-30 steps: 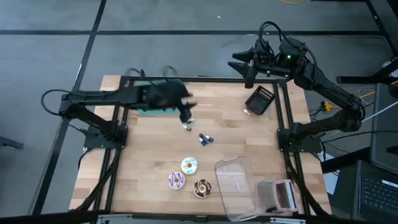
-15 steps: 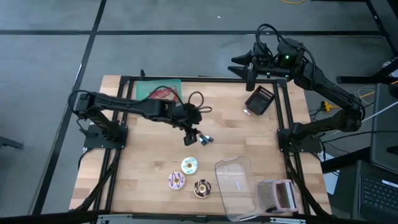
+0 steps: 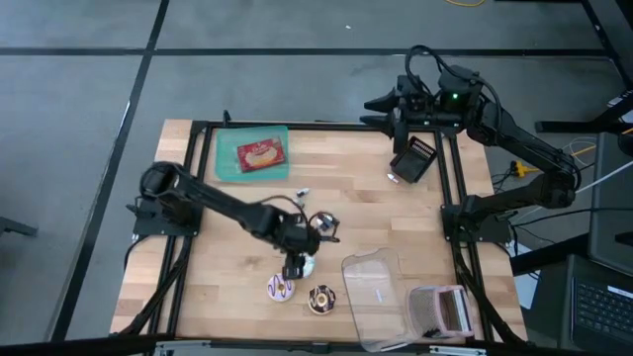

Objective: Pick & Place Food Item
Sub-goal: Put the white donut into the black bin

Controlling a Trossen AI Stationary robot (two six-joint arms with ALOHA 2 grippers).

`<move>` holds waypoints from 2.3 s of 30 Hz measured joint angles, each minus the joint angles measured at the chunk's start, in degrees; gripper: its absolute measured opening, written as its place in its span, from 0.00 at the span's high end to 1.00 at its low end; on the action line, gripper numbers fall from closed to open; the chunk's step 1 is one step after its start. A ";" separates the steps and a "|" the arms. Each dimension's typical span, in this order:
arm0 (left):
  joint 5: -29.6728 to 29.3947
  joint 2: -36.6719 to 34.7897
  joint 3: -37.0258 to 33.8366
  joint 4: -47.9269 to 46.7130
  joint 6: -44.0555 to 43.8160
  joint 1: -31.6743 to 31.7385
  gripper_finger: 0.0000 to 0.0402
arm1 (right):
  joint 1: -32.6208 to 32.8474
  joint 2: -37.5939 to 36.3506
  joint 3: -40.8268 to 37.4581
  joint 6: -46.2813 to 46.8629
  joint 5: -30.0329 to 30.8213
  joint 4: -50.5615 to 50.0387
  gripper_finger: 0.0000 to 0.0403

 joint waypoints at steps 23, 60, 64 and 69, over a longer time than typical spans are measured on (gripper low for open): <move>2.22 5.13 -9.85 6.50 -32.45 -1.12 0.49 | 7.80 -0.02 0.00 4.53 3.54 -1.52 0.51; -20.07 -19.46 -11.90 24.55 -14.88 23.13 0.98 | 6.77 -0.02 0.00 10.69 6.47 -1.04 0.51; -26.33 -24.31 -9.82 29.77 -7.06 26.78 0.98 | 6.63 -0.02 0.00 9.74 7.77 -1.10 0.51; -27.07 -25.82 -3.18 33.41 3.36 31.00 0.98 | 5.80 1.87 0.02 7.96 7.89 -0.59 0.51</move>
